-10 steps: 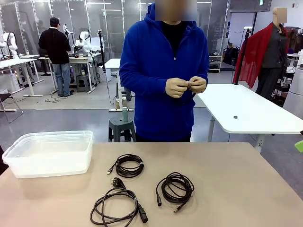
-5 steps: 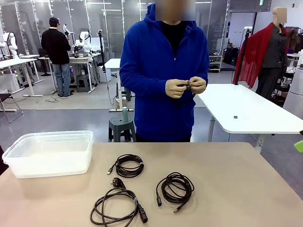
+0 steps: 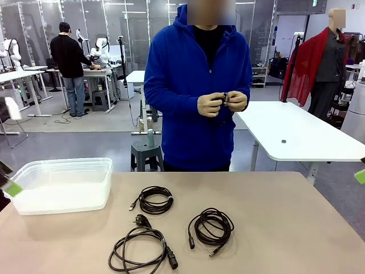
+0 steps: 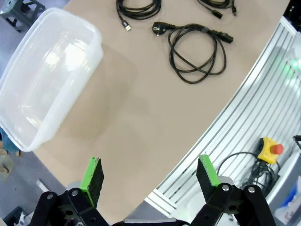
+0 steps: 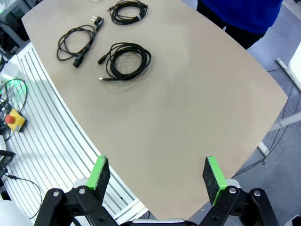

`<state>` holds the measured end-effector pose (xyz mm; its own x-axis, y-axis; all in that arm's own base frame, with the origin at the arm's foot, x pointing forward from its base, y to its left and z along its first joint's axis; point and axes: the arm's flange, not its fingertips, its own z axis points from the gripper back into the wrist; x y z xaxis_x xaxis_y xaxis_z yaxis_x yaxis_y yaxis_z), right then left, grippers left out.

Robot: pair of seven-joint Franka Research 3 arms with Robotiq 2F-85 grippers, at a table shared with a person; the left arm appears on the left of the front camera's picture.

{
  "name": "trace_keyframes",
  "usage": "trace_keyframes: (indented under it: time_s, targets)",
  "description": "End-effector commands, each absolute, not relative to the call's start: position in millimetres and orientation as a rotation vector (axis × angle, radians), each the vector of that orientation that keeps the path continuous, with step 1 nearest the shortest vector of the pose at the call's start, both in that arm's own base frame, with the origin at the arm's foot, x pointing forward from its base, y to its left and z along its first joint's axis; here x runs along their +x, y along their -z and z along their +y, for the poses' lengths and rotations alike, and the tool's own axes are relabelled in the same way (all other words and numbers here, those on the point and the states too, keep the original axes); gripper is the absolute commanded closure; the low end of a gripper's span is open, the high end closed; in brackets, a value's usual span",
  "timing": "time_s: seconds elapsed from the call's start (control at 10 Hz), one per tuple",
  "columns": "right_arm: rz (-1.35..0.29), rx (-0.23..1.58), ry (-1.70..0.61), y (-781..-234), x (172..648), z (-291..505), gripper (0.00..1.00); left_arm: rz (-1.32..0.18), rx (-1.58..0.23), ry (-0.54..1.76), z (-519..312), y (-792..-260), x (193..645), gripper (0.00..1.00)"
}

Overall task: Organize and store the cables.
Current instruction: Place the Power Cable into the Organizing box.

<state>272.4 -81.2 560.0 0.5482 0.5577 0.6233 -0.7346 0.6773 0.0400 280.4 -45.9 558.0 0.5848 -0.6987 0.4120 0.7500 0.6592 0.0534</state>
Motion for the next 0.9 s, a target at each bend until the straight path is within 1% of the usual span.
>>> trace_keyframes:
  time_s: [0.0, 0.2, 0.4, 0.6, 0.8]
  targets:
    - [-0.615, 0.317, -0.785, -559.3, 272.9, -79.7, 0.00, -0.451, -0.134, 0.836, -74.3, -547.7, 283.1, 0.00]
    - [-0.615, 0.317, -0.785, -559.3, 272.9, -79.7, 0.00, -0.449, -0.133, 0.834, -100.3, -533.0, 278.1, 0.00]
    - [-0.615, 0.317, -0.785, -559.3, 272.9, -79.7, 0.00, -0.427, -0.116, 0.799, -136.3, -515.1, 284.2, 0.00]
    - [-0.615, 0.317, -0.785, -559.3, 272.9, -79.7, 0.00, -0.422, -0.139, 0.812, -167.2, -500.5, 285.7, 0.00]
    - [-0.615, 0.317, -0.785, -559.3, 272.9, -79.7, 0.00, -0.385, -0.140, 0.833, -193.4, -479.1, 285.2, 0.00]
